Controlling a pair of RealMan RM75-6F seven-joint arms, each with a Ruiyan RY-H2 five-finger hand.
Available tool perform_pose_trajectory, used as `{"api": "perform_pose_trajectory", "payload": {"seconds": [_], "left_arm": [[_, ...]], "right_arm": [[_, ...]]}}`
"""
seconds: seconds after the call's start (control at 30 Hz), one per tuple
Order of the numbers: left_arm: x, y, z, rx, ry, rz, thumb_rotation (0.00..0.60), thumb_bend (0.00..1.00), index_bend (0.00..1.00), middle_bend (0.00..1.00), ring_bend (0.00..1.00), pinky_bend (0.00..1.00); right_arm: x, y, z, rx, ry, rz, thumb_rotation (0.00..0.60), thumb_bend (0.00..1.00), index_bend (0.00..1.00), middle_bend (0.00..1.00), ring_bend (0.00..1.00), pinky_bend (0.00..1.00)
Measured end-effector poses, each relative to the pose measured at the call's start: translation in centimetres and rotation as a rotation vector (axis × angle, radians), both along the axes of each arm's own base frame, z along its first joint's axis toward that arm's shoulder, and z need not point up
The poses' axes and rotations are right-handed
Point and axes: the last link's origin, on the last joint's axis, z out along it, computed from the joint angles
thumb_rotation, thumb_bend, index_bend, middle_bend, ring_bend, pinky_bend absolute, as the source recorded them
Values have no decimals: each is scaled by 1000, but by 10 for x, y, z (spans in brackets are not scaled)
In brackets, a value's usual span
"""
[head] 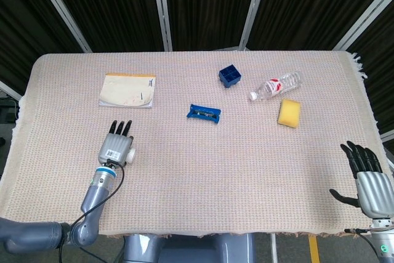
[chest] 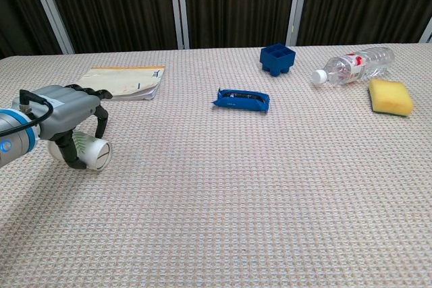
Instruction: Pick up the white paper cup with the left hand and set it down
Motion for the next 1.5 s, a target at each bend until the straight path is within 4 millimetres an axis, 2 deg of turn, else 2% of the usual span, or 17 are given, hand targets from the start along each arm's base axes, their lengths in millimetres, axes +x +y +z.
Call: {"api": "perform_pose_trajectory", "payload": {"seconds": [0.37,0.63,0.83,1.1,1.5], "left_arm": [[8,-4,8,17,-224,20,600,59,472,0,0,0],[19,-13,5,24,-674,57,600,59,467,0,0,0],[10,-14,-10,28,-925,86,600,58,466,0,0,0],[-12,-16,-26,20,-1006,129,600,58,466,0,0,0],[-41,-19,-22,18,-974,176,600,57,461,0,0,0]], "right_arm": [[0,0,-1,4,2,-2,600,0,0,0,0,0],[1,1,-1,3,3,-1,600,0,0,0,0,0],[0,0,-1,5,3,-3,600,0,0,0,0,0],[0,0,-1,5,4,-5,600,0,0,0,0,0],[1,1,-3,9,10,-3,600,0,0,0,0,0]]}}
